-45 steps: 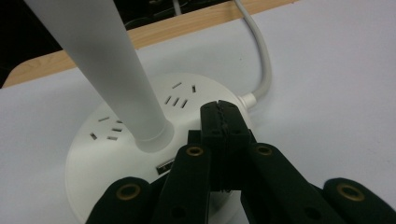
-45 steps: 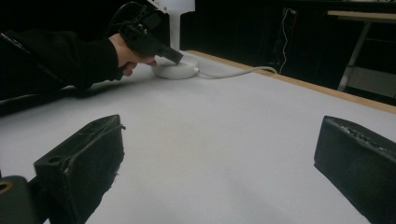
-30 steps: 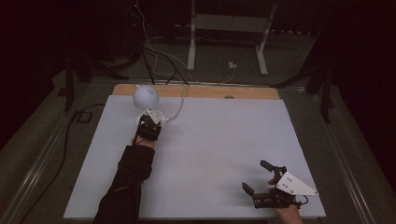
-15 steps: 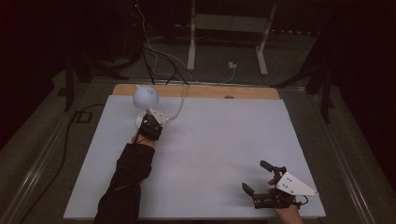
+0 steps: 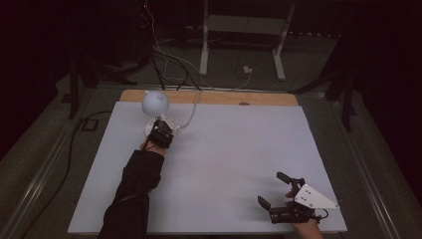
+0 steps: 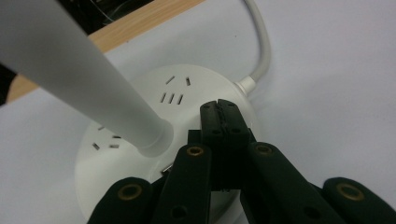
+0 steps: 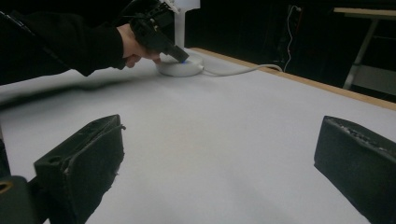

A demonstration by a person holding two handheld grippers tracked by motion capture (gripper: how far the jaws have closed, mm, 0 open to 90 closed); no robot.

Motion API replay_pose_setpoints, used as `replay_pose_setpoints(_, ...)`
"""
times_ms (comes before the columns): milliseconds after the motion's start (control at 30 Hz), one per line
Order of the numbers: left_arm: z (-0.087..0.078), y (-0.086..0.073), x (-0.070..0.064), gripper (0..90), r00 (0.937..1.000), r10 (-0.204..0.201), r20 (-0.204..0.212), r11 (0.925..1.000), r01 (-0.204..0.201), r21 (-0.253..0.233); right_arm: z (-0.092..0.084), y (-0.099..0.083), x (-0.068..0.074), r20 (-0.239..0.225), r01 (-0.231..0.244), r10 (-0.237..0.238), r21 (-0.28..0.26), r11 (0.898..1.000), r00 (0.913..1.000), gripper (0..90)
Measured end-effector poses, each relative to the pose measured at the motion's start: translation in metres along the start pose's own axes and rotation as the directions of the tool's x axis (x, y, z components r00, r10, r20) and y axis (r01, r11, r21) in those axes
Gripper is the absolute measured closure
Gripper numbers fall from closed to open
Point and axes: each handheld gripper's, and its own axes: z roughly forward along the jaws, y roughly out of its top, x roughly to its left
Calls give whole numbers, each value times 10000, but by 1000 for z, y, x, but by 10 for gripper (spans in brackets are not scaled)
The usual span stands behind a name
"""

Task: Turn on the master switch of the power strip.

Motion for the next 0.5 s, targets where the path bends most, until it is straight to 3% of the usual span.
replay_pose_setpoints(133,0,3,0,900,9999,-138,-62,9998,139,130,0,0,0,9,-4,4,13,10000,10000,14)
replay_pose_setpoints(267,-2,2,2,900,9990,-444,-68,9989,443,-148,0,0,-1,35,-15,15,-24,10000,10000,14)
replay_pose_setpoints(300,-2,2,3,900,9983,-578,113,9981,580,-182,-1,0,-1,60,-50,51,-30,10000,10000,14)
replay_pose_setpoints(500,-8,4,2,900,9972,-702,260,9968,711,-367,-1,0,-2,88,-41,41,-40,10000,10000,14)
